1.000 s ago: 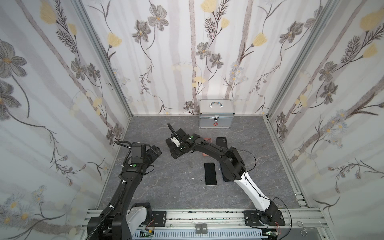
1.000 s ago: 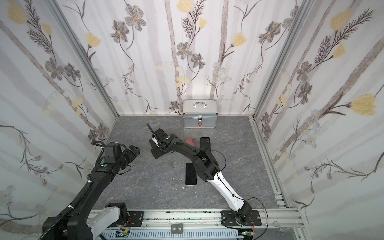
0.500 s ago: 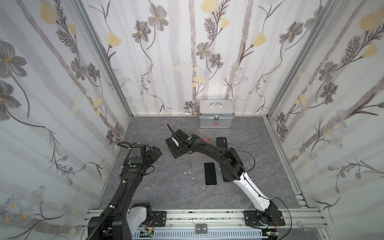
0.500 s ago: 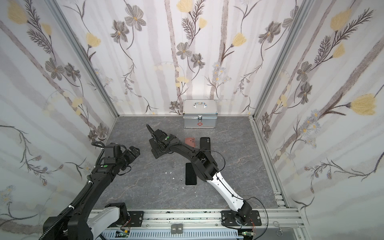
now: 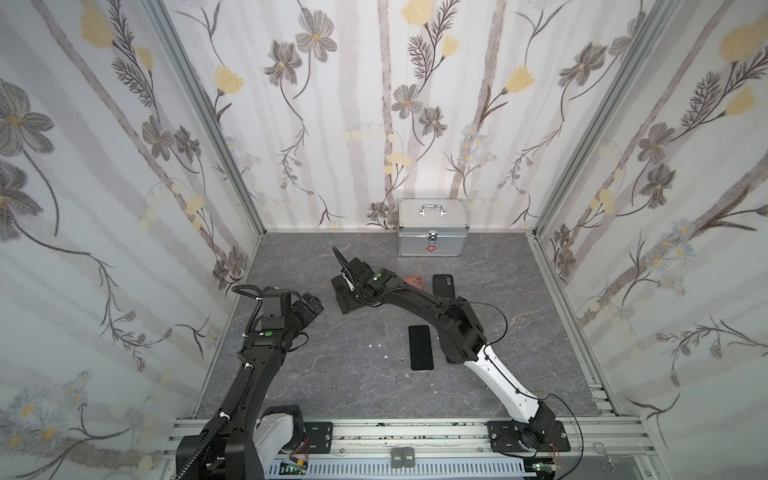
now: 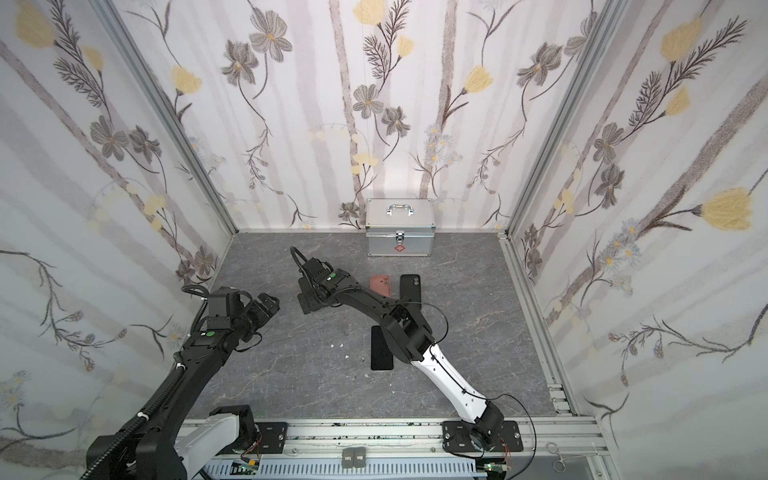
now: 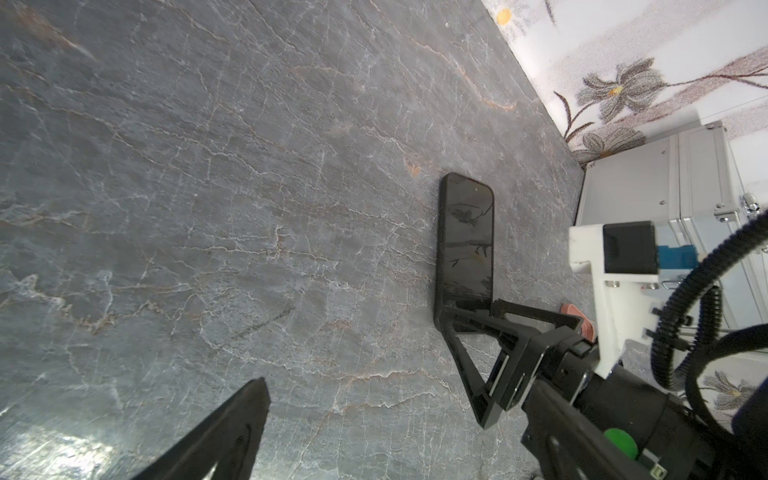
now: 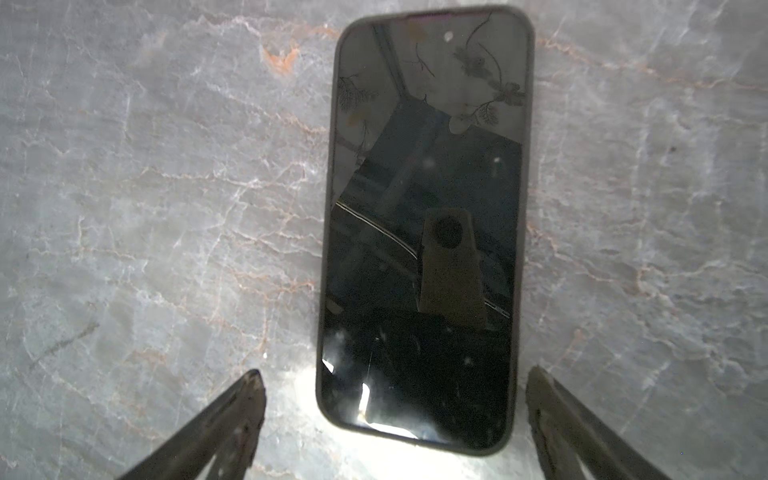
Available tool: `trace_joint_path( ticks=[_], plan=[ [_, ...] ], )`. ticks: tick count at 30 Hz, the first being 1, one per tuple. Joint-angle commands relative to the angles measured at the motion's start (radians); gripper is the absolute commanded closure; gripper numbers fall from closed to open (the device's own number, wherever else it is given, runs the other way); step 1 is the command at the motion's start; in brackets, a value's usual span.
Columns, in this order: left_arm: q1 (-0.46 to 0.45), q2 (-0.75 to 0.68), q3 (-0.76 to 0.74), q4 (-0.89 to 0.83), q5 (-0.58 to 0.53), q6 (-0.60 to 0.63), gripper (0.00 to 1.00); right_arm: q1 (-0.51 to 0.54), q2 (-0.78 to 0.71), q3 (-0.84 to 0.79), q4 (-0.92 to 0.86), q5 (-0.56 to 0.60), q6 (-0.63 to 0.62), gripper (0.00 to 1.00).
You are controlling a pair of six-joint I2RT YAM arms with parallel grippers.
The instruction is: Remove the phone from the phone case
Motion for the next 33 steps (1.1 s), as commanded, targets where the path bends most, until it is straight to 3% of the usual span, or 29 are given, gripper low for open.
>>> trace_joint_path(
  ticks=[1, 10, 16, 24, 33],
  plan=[
    [0.002, -0.001, -0.006, 0.021, 0.002, -0.008, 0.0, 0.013, 0.021, 0.037, -0.028, 0.064, 0.028, 0.08],
    [0.004, 0.002, -0.006, 0.027, 0.007, -0.011, 0.0, 0.025, 0.033, 0.045, -0.067, 0.112, 0.029, 0.14],
    [0.004, 0.01, -0.008, 0.029, 0.006, -0.011, 0.0, 0.025, 0.034, 0.046, -0.077, 0.12, 0.029, 0.26],
    [0.004, 0.028, -0.004, 0.029, 0.003, -0.002, 0.0, 0.027, 0.033, 0.047, -0.087, 0.108, 0.018, 0.32],
    [-0.026, 0.084, 0.028, 0.03, -0.033, 0.033, 0.0, 0.031, -0.026, 0.043, -0.088, 0.044, 0.014, 0.26]
  ],
)
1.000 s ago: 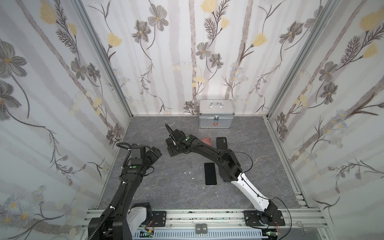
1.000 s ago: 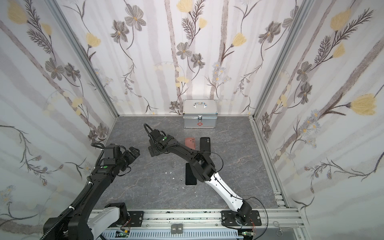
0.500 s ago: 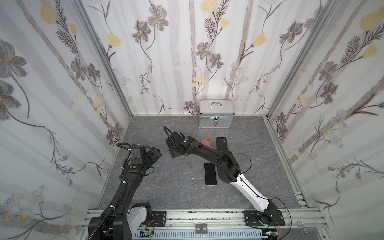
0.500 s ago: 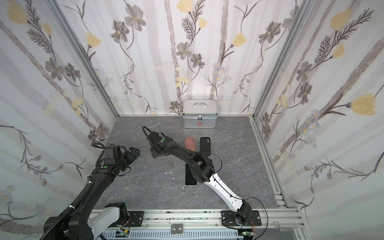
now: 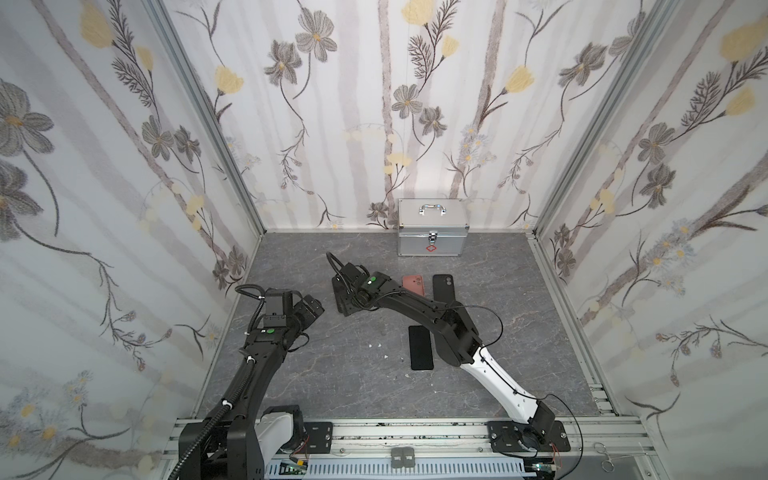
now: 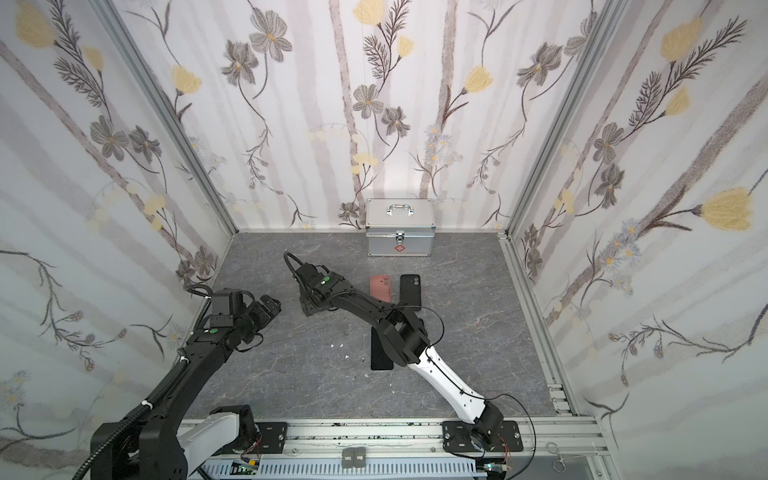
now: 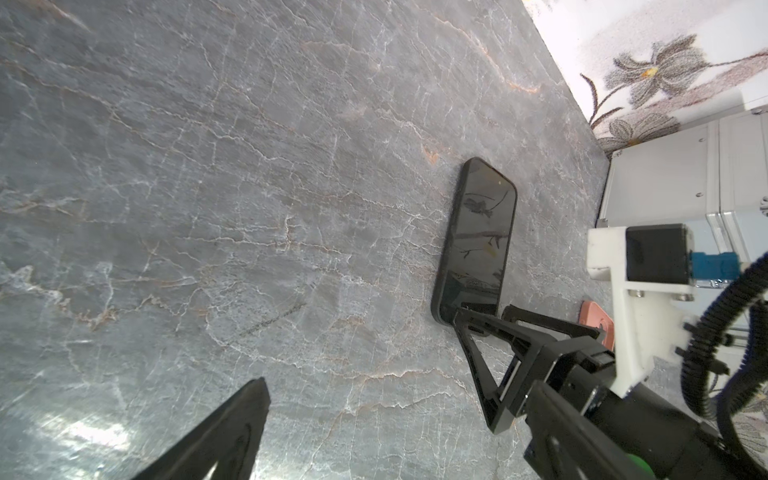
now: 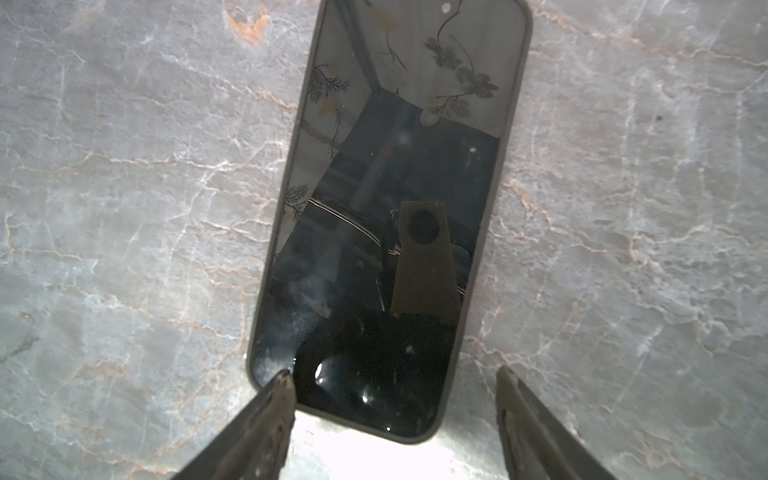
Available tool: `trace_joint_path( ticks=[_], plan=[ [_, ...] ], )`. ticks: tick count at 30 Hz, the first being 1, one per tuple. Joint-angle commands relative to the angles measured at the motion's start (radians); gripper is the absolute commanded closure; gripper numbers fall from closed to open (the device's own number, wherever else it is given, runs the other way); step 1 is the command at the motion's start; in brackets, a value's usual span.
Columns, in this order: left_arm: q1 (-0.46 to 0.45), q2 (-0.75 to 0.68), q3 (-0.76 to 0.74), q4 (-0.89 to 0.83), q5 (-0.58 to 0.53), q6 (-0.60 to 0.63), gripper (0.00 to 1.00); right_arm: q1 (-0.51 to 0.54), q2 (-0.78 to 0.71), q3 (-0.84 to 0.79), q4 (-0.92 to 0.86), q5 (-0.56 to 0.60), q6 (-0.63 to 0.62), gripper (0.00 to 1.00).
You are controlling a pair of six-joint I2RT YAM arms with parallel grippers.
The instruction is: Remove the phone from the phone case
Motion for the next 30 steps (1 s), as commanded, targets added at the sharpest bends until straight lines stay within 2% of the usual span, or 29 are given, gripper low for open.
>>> trace_joint_path(
  ticks=[1, 4, 9, 15, 21, 30],
  plan=[
    [-0.03, 0.038, 0.035, 0.024, -0.047, 0.024, 0.0, 0.003, -0.068, -0.005, -0.004, -0.037, -0.004, 0.25],
    [-0.088, 0.113, 0.088, 0.025, -0.115, 0.024, 0.0, 0.001, -0.185, -0.096, 0.069, -0.061, -0.011, 0.23],
    [-0.183, 0.285, 0.2, 0.029, -0.21, 0.012, 0.0, -0.027, -0.513, -0.535, 0.35, -0.067, 0.041, 0.22],
    [-0.268, 0.513, 0.342, 0.031, -0.247, 0.023, 0.0, -0.098, -0.819, -0.979, 0.573, -0.079, 0.091, 0.21],
    [-0.31, 0.708, 0.468, 0.028, -0.239, 0.048, 0.0, -0.191, -0.989, -1.214, 0.625, -0.074, 0.112, 0.21],
    [-0.321, 0.827, 0.553, -0.005, -0.281, 0.088, 0.0, -0.235, -1.073, -1.339, 0.642, -0.074, 0.112, 0.21]
  ],
)
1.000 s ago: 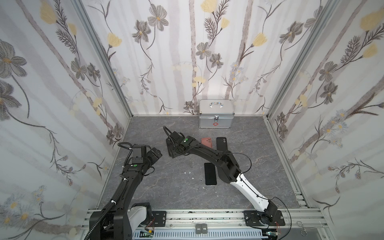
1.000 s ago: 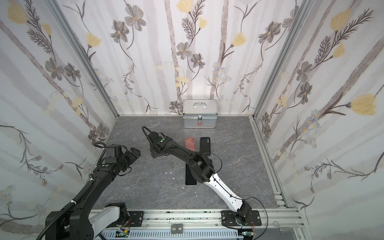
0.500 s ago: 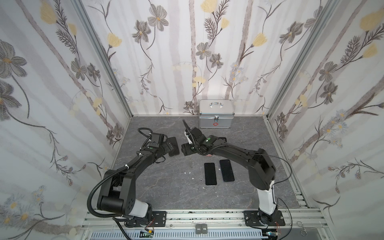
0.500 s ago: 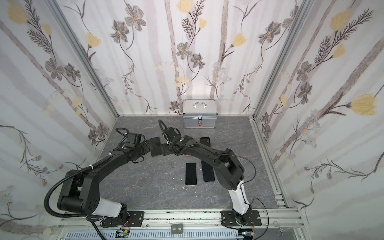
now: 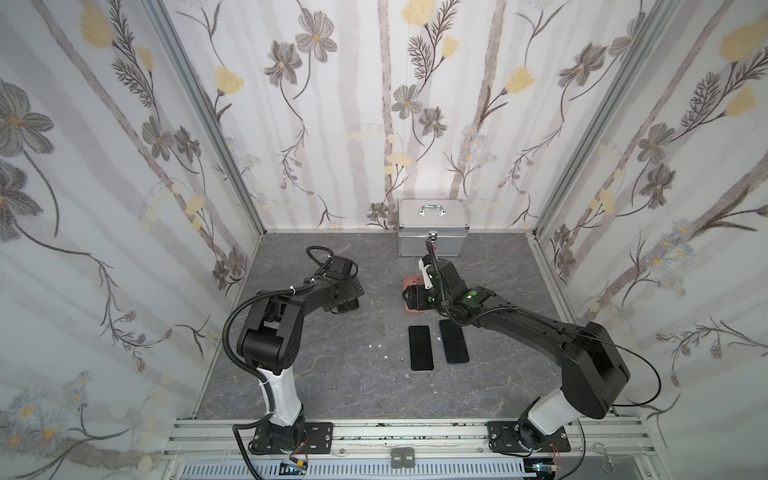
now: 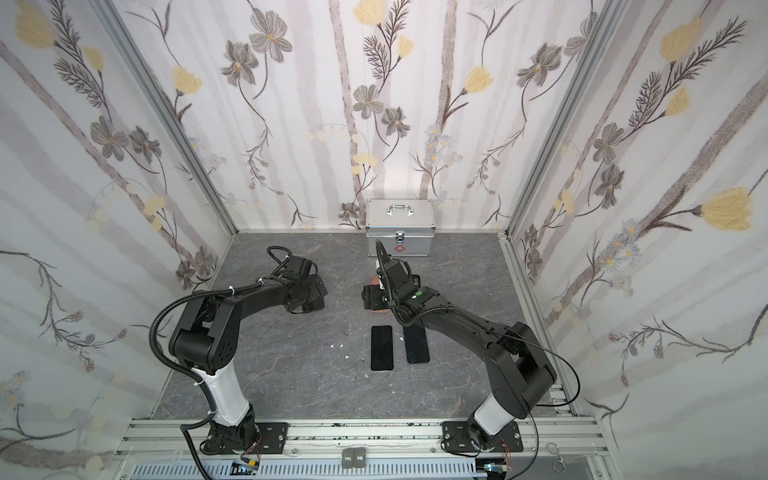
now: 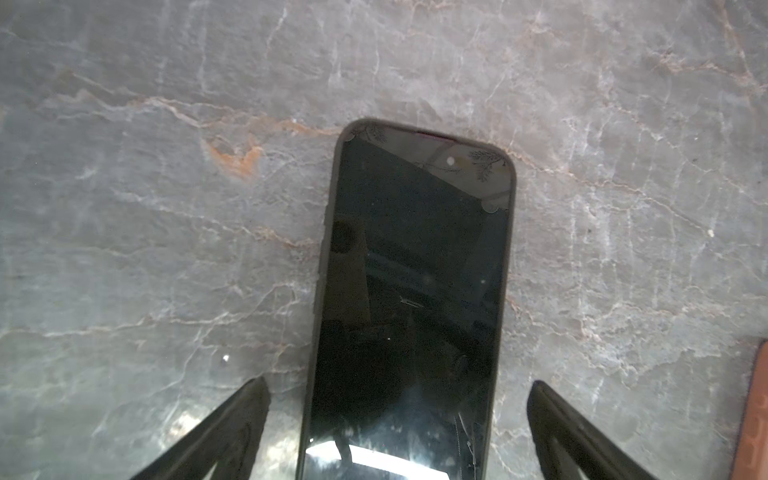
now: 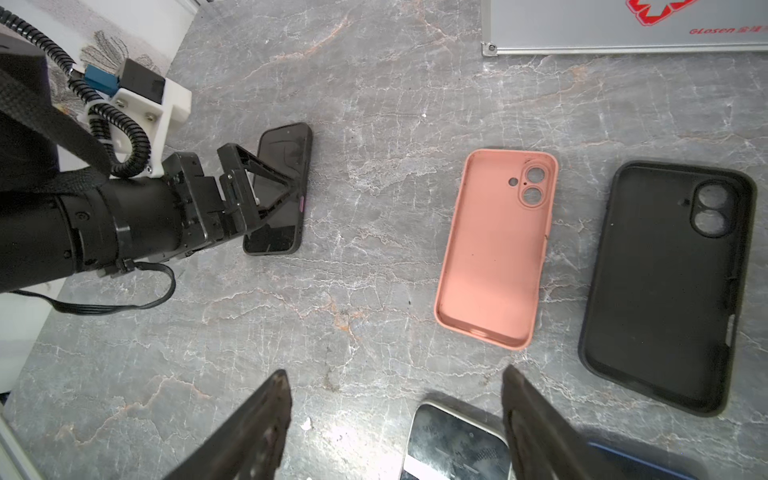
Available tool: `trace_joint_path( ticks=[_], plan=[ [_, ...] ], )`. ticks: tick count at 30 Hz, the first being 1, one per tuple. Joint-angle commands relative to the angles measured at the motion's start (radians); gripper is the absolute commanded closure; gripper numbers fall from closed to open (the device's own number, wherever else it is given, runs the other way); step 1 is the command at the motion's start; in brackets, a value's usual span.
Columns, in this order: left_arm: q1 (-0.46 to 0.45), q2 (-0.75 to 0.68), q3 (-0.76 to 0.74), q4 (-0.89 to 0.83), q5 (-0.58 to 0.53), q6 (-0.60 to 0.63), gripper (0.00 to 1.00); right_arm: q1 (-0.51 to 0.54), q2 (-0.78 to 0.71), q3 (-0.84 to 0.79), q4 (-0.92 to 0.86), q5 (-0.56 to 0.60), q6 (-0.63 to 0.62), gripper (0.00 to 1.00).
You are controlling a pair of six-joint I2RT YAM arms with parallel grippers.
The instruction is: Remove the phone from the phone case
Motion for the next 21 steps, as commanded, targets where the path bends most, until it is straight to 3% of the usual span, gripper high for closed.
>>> trace_joint_path(
  ticks=[1, 18, 21],
  plan=[
    [-0.006, 0.038, 0.035, -0.031, -0.032, 0.031, 0.0, -0.004, -0.012, -0.012, 0.055, 0.002, 0.009, 0.21],
    [-0.042, 0.226, 0.216, -0.23, -0.146, 0.131, 0.0, -0.006, -0.019, -0.037, 0.061, 0.009, 0.011, 0.21],
    [-0.042, 0.225, 0.202, -0.232, -0.129, 0.125, 0.06, -0.005, -0.021, -0.038, 0.061, 0.014, 0.01, 0.22]
  ],
)
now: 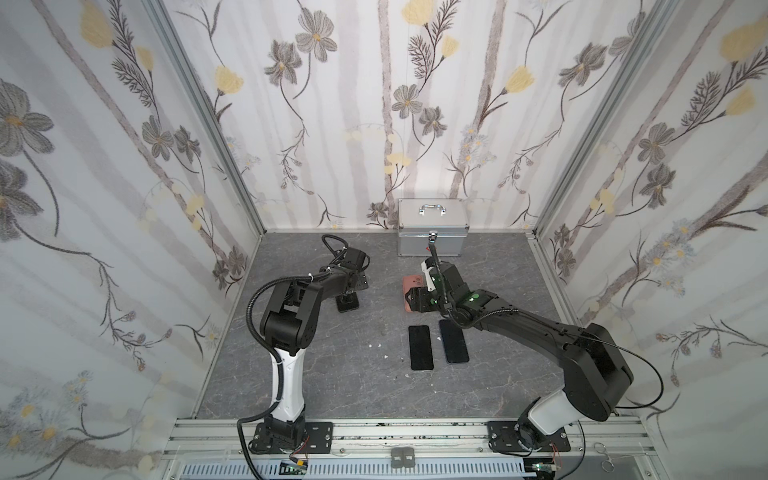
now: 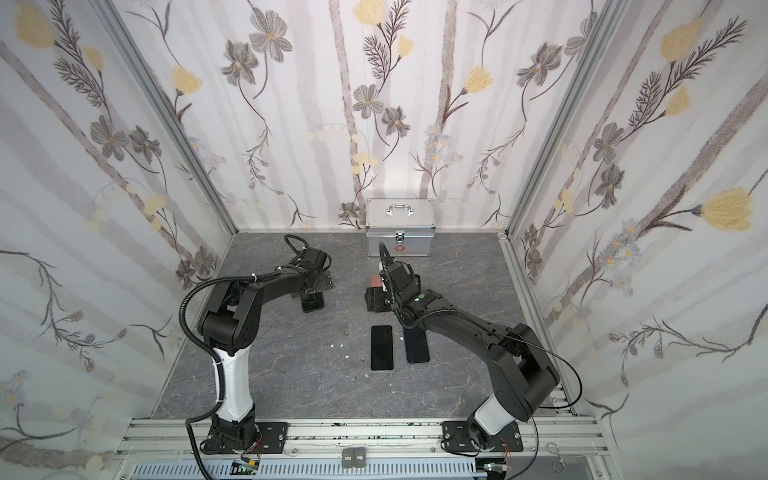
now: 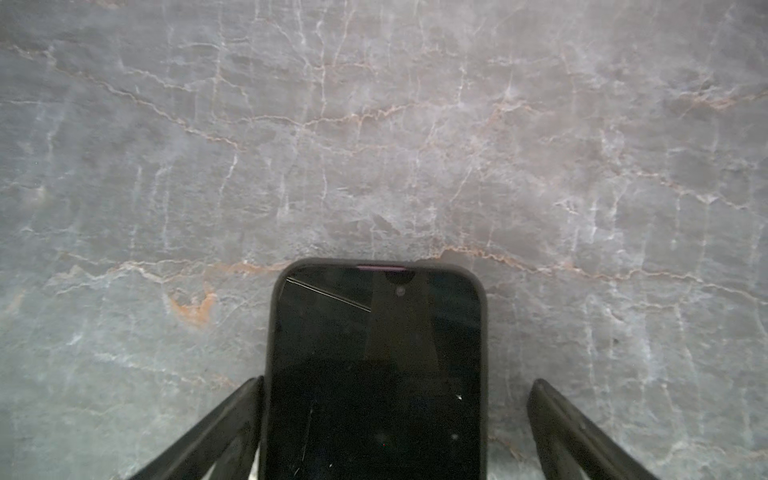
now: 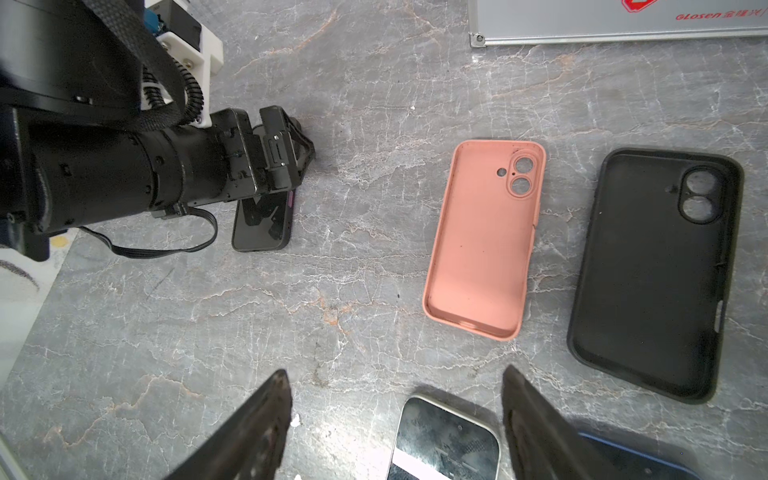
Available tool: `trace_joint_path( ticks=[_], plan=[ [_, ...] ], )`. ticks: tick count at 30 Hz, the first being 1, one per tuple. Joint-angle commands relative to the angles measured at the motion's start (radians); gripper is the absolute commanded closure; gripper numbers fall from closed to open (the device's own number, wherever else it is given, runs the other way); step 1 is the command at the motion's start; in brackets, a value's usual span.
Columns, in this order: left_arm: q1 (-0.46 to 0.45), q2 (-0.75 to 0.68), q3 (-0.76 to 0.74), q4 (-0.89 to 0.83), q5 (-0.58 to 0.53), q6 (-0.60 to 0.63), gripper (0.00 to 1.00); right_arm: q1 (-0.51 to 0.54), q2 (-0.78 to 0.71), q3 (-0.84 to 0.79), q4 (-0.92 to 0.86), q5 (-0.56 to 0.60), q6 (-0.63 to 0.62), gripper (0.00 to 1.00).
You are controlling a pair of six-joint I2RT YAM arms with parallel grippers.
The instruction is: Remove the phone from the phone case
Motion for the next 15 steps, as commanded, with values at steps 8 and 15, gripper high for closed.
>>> trace_joint_path(
  ticks=[8, 15],
  plan=[
    [-0.003, -0.007, -0.081, -0.153, 0.086, -0.02, 0.2, -0.001, -0.019, -0.007, 0.032, 0.022, 0.012, 0.22],
    [-0.028, -0.096, -0.143, -0.136, 0.084, -0.03, 0.25, -0.002, -0.028, -0.013, 0.035, 0.028, 0.016, 0.22]
  ],
)
